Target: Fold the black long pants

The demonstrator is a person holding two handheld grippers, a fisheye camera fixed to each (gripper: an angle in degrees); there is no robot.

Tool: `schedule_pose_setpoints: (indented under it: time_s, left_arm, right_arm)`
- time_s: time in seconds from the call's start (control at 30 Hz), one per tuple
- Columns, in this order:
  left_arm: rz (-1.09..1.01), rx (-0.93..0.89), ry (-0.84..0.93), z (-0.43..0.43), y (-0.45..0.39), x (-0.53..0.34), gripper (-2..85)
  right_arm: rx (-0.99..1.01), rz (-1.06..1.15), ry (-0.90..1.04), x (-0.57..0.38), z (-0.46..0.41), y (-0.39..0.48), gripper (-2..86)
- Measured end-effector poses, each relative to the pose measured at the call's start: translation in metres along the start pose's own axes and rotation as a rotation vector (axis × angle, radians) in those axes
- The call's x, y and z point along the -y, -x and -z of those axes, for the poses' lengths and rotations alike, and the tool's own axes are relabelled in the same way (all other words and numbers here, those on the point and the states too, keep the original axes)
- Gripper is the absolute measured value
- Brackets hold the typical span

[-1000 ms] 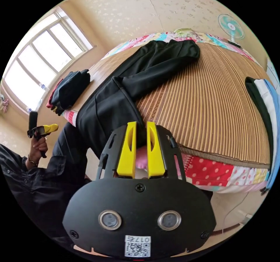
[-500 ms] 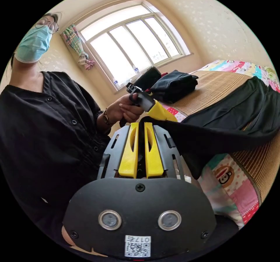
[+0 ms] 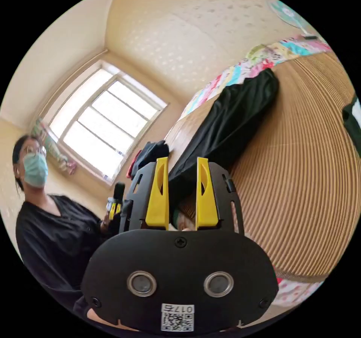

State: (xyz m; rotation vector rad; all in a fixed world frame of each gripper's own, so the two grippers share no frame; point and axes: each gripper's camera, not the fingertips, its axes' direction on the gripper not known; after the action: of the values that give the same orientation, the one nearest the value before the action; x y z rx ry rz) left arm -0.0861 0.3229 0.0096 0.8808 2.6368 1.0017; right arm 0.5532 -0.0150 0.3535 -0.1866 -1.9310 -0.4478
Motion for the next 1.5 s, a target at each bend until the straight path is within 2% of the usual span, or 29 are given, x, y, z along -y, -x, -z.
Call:
schedule_pose_setpoints:
  time_s: [0.07, 0.13, 0.23, 0.47, 0.57, 0.63, 0.7, 0.77, 0.8, 0.87, 0.93, 1.0, 1.07, 1.17, 1.3, 1.43, 1.5]
  left_arm:
    - [0.016, -0.017, -0.004, 0.006, 0.004, -0.001, 0.4]
    - [0.015, -0.033, -0.007, 0.012, 0.006, -0.002, 0.3]
    - [0.014, -0.053, -0.007, 0.016, 0.009, -0.005, 0.3]
    - [-0.005, -0.086, -0.031, 0.031, 0.023, -0.017, 0.5]
    - [0.009, -0.059, -0.067, 0.044, 0.034, -0.031, 0.2]
    - [0.023, -0.043, -0.138, 0.061, 0.042, -0.047, 0.2]
    - [0.016, -0.04, -0.221, 0.079, 0.045, -0.062, 0.2]
    - [0.033, -0.036, -0.291, 0.095, 0.05, -0.077, 0.5]
    - [0.065, -0.008, -0.324, 0.104, 0.054, -0.087, 0.8]
    - [0.121, 0.121, -0.342, 0.114, 0.055, -0.101, 1.5]
    - [0.252, 0.415, -0.351, 0.121, 0.051, -0.117, 3.0]
    - [0.301, 0.512, -0.363, 0.124, 0.049, -0.123, 3.9]
    - [0.276, 0.521, -0.404, 0.126, 0.043, -0.123, 4.6]
    - [0.192, 0.585, -0.428, 0.121, 0.029, -0.109, 5.3]
    - [0.085, 0.611, -0.308, 0.095, 0.034, -0.053, 7.8]
    - [0.057, 0.736, -0.23, 0.055, 0.044, -0.005, 8.5]
    - [0.083, 0.784, -0.167, 0.032, 0.055, 0.009, 8.5]
  right_arm:
    - [0.027, -0.134, -0.076, 0.052, -0.003, -0.07, 11.6]
    - [-0.057, -0.288, -0.142, 0.111, -0.021, -0.142, 11.8]
    - [-0.09, -0.438, -0.194, 0.165, -0.057, -0.203, 11.8]
    - [-0.308, -0.506, -0.182, 0.253, -0.126, -0.24, 4.8]
    - [-0.718, -0.246, -0.092, 0.307, -0.176, -0.168, 3.2]
    - [-1.055, 0.164, -0.01, 0.335, -0.26, -0.076, 2.8]
    - [-1.116, 0.329, -0.052, 0.34, -0.316, -0.023, 2.7]
    - [-1.01, 0.342, -0.038, 0.351, -0.361, 0.002, 2.9]
    - [-0.881, 0.31, 0.032, 0.361, -0.391, 0.003, 3.0]
    - [-0.706, 0.215, 0.149, 0.37, -0.43, -0.01, 3.3]
    - [-0.532, 0.152, 0.224, 0.361, -0.456, -0.025, 4.1]
    - [-0.484, 0.114, 0.192, 0.338, -0.453, -0.029, 4.8]
    - [-0.425, 0.127, 0.194, 0.305, -0.442, -0.028, 5.2]
    - [-0.39, 0.23, 0.265, 0.219, -0.407, -0.011, 5.8]
    - [-0.41, 0.316, 0.359, 0.063, -0.336, 0.014, 6.9]
    - [-0.338, 0.197, 0.467, -0.076, -0.298, 0.014, 7.5]
    - [-0.344, 0.179, 0.45, -0.122, -0.289, 0.02, 7.7]
